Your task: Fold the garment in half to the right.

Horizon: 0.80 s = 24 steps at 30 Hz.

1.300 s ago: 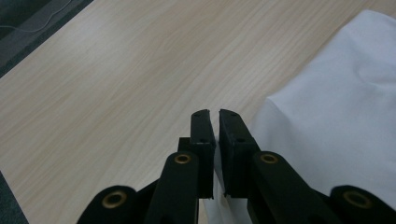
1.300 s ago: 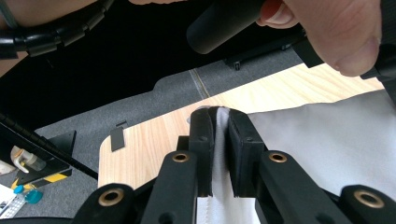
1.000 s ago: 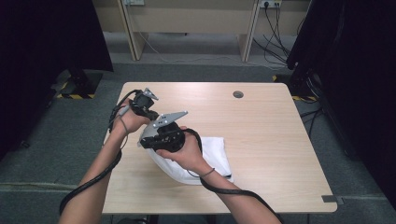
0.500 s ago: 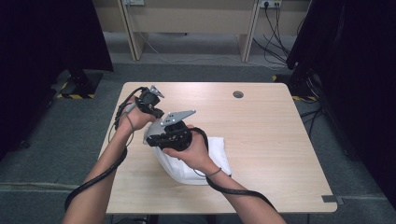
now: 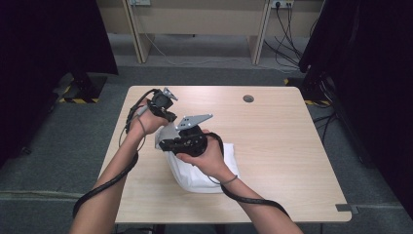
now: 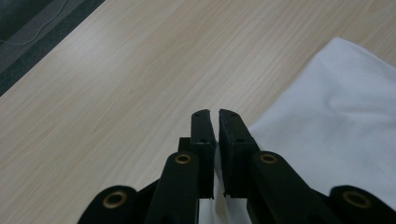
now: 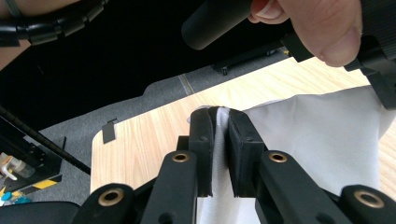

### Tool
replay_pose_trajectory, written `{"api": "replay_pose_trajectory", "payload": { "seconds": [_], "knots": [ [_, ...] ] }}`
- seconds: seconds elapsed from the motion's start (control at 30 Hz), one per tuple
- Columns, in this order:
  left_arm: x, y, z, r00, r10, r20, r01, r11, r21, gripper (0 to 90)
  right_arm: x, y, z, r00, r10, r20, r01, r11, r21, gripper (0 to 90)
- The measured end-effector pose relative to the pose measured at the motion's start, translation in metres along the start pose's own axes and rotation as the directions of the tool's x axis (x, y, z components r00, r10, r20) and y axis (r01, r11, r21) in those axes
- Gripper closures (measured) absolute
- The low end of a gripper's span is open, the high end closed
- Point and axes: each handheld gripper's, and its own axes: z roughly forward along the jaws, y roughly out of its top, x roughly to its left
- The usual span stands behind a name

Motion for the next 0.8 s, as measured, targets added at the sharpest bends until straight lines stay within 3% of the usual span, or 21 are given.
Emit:
{"api": "replay_pose_trajectory", "payload": {
  "seconds": [0.8],
  "knots": [
    [-0.007, 0.009, 0.005, 0.9999, 0.001, 0.014, -0.001, 0.9999, -0.011, 83.9, -0.007, -0.009, -0.013, 0.9998, 0.014, 0.014, -0.014, 0.9999, -0.008, 81.9]
  ]
}}
